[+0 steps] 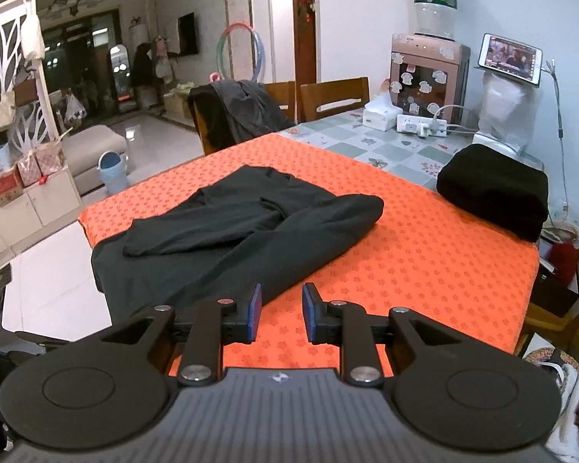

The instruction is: Fold clothes

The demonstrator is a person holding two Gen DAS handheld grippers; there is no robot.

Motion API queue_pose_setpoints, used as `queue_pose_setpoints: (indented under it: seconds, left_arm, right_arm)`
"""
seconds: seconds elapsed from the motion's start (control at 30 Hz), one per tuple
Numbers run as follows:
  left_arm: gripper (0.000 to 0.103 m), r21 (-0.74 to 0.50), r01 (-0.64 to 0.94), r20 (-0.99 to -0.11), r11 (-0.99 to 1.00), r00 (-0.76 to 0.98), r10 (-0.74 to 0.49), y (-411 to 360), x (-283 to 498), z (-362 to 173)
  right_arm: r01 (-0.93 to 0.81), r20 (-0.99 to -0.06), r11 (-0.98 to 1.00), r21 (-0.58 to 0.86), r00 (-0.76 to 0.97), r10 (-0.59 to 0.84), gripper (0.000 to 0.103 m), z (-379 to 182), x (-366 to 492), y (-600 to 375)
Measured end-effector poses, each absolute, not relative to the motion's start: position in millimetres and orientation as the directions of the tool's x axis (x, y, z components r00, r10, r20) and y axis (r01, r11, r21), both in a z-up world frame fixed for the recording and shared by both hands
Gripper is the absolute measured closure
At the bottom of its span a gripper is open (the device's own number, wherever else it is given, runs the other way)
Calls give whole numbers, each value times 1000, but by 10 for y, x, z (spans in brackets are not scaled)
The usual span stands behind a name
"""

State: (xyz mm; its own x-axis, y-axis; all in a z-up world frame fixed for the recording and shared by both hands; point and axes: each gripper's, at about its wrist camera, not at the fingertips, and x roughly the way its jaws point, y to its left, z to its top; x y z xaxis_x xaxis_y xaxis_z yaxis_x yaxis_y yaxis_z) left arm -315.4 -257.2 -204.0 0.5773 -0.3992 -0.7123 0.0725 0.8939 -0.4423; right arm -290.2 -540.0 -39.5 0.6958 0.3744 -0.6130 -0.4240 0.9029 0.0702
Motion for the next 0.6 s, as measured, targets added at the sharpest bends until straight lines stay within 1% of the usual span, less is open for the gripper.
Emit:
queue_pose_setpoints:
  seconds: [0.13,0.17,0.23,0.27,0.3,0.4,0.5,0.6]
  left_arm:
    - [37,-428,64,-727,902,569,-385,-2621,-3237,-2146]
    - [39,-424,65,-730,904,567,-383,-2630,-3258,-2173]
    - [58,-429,62,-730,901,563,-387,-2581,-3299,-2182]
    - [78,-433,60,-730,899,562,-389,-2553,-3320,-2185]
    - [91,-436,58,-731,898,560,-391,-2525,-3340,-2187]
    - [95,-447,51,-731,893,555,-398,-2441,-3402,-2195]
    - [95,-443,82,-726,893,552,-410,-2259,-3471,-2057]
    - [95,-431,88,-737,898,540,-407,-2028,-3446,-2031]
  right_arm:
    - [-434,-626,899,64,684,375,76,-417,-2918,-5411]
    - [-437,-629,897,62,681,375,76,-422,-2922,-5414]
    - [-442,-636,895,59,675,375,76,-433,-2930,-5419]
    - [-444,-639,894,58,672,375,76,-438,-2934,-5422]
    - [-447,-642,893,56,669,375,76,-443,-2939,-5425]
    - [-455,-651,889,52,659,375,76,-459,-2951,-5433]
    - [-455,-654,889,52,657,375,76,-481,-2972,-5377]
    - [-452,-651,890,56,659,375,76,-507,-3001,-5274]
